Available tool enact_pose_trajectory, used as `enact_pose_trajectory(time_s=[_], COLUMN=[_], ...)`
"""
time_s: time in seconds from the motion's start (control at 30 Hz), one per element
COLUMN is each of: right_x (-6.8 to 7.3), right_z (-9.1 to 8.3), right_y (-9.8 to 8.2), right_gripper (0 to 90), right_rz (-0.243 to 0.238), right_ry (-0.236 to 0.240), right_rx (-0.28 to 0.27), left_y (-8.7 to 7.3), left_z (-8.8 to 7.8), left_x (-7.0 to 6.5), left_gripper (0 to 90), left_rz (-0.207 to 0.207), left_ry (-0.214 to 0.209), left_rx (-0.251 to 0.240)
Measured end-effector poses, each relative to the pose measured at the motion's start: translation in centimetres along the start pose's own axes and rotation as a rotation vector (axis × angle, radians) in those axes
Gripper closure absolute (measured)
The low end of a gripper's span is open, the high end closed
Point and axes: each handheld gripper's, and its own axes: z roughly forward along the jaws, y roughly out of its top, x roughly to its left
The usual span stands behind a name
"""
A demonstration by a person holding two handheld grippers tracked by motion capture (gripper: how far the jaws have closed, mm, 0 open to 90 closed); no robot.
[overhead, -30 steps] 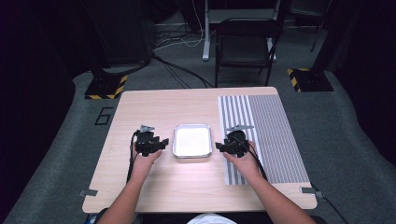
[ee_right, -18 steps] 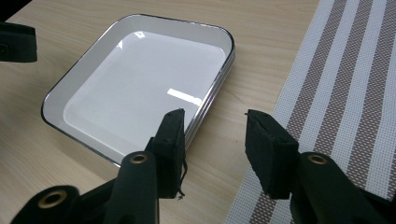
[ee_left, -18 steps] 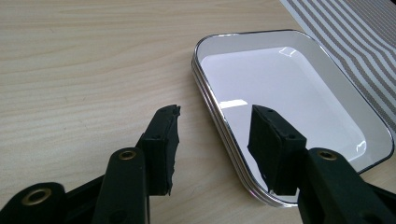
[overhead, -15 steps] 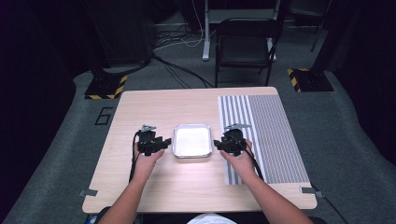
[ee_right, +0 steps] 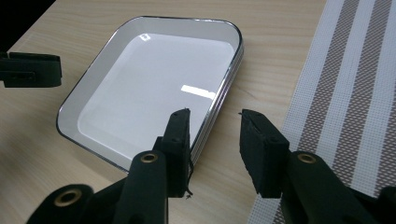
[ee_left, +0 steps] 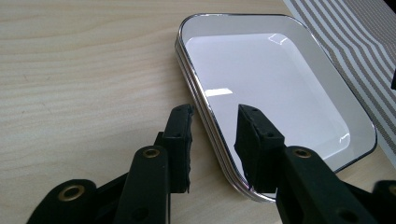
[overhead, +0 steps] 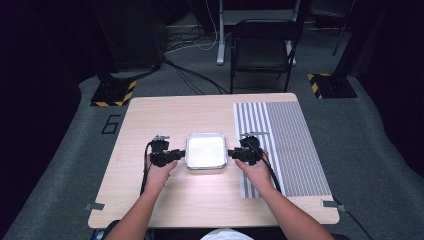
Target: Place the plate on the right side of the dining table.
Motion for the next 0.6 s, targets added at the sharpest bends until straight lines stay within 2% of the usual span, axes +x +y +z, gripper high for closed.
enact_pose_trajectory(time_s=[0.13,0.2,0.27,0.6], right_x=[-0.1,-0.1,-0.2,-0.3], right_z=[0.4,0.6,0.8,1.6], right_y=[0.0,0.0,0.0,-0.1], right_gripper=[65.6,66.6,67.5,70.7], right_rz=[0.041,0.081,0.103,0.156], right_ry=[0.025,0.031,0.05,0.086], right_rx=[0.015,0.032,0.043,0.072], left_y=[0.0,0.0,0.0,-0.2], left_z=[0.1,0.2,0.2,0.5], left_x=[0.0,0.0,0.0,0.0], left_gripper=[68.4,69.7,71.2,73.1], left_rz=[-0.013,-0.009,-0.007,-0.009], left_ry=[-0.018,-0.023,-0.026,-0.032], left_rx=[0.009,0.009,0.012,0.029])
